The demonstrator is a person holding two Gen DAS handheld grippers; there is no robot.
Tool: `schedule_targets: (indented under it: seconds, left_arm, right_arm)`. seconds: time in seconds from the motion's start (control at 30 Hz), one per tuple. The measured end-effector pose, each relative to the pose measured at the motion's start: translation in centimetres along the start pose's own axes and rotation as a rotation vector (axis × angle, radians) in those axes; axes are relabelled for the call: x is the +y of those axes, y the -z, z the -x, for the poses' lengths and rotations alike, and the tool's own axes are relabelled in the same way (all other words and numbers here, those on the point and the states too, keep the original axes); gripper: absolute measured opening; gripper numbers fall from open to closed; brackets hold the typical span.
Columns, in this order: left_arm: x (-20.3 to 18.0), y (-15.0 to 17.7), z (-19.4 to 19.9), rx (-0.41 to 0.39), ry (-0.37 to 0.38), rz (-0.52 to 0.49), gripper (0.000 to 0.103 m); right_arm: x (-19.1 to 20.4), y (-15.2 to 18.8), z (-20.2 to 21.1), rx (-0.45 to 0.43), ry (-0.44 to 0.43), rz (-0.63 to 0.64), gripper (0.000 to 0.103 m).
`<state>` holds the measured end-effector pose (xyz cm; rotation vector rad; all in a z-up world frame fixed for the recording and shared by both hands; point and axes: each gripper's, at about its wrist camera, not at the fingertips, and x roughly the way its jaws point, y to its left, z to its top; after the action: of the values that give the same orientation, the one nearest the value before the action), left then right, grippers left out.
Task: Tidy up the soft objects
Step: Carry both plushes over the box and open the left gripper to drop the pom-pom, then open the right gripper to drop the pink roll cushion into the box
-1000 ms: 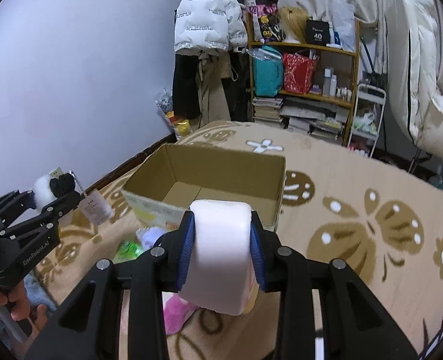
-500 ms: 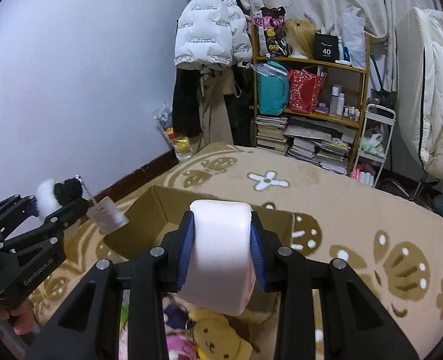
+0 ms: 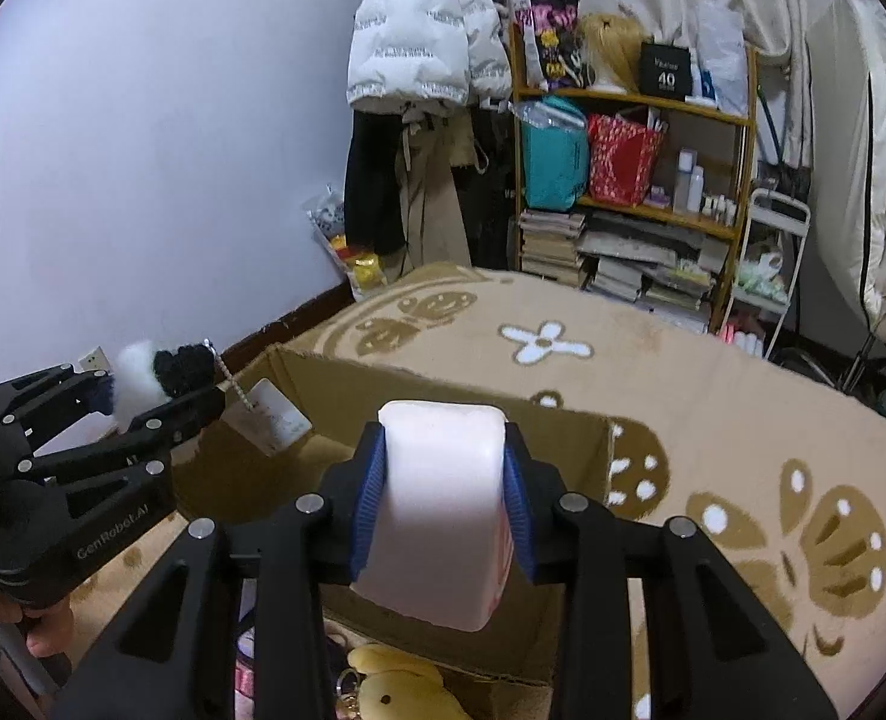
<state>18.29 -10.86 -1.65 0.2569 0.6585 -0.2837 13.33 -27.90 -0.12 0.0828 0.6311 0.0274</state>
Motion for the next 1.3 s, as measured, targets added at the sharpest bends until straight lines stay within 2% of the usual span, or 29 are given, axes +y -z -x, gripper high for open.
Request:
schedule_targets:
  seconds: [0.4, 0.53, 0.7, 0.77, 0.8, 0.83, 0.93, 1.03, 1.13, 1.23, 1.3]
  left_arm:
    - [-1.3, 1.5, -2.1, 0.064, 0.004, -0.045, 0.039]
    - [-1.3, 1.7, -2.0, 0.073, 0.017, -0.034, 0.051]
    - [-1.3, 1.7, -1.9, 0.078, 0.023, -0.026, 0.059]
    - [-1.2, 1.7, -1.9, 0.077, 0.018, -0.027, 0.068]
    - [-1.1, 1.7, -1.8, 0.074, 0.013, -0.028, 0.070]
    - [-1.1, 1.7, -1.6, 0.069, 0.011, -0.028, 0.072]
    - [-0.9, 1.6, -1.1, 0.062, 0.004, -0.027, 0.081]
    - [-0.7, 1.6, -0.4, 0.050, -0.014, -0.029, 0.086]
    - [-0.5, 1.7, 0.6, 0.048, -0.031, -0.044, 0.095]
    - [0.0, 2.1, 1.9, 0.050, -0.040, -0.045, 0.097]
    - [0.4, 2.4, 2.7, 0.052, -0.043, -0.035, 0.099]
  right_arm:
    - [-1.4, 1.4, -2.4, 0.065, -0.018, -0.044, 0.044]
    - [-1.6, 1.6, -2.3, 0.068, -0.016, -0.052, 0.044]
    - [-1.6, 1.7, -2.3, 0.076, -0.016, -0.057, 0.047]
    - [-1.6, 1.8, -2.3, 0.080, -0.015, -0.060, 0.048]
    - [-1.6, 1.8, -2.4, 0.083, -0.015, -0.062, 0.048]
    - [-1.7, 1.8, -2.3, 0.082, -0.011, -0.065, 0.051]
    - [-1.5, 1.8, -1.8, 0.061, -0.009, -0.066, 0.070]
    - [-1.4, 1.7, -1.0, 0.032, 0.004, -0.065, 0.078]
    - [-1.5, 1.4, -0.1, 0.016, 0.001, -0.084, 0.093]
    - [-1.7, 1.4, 1.0, 0.009, -0.003, -0.112, 0.096]
    - [-1.7, 1.5, 1.5, 0.016, 0.001, -0.123, 0.102]
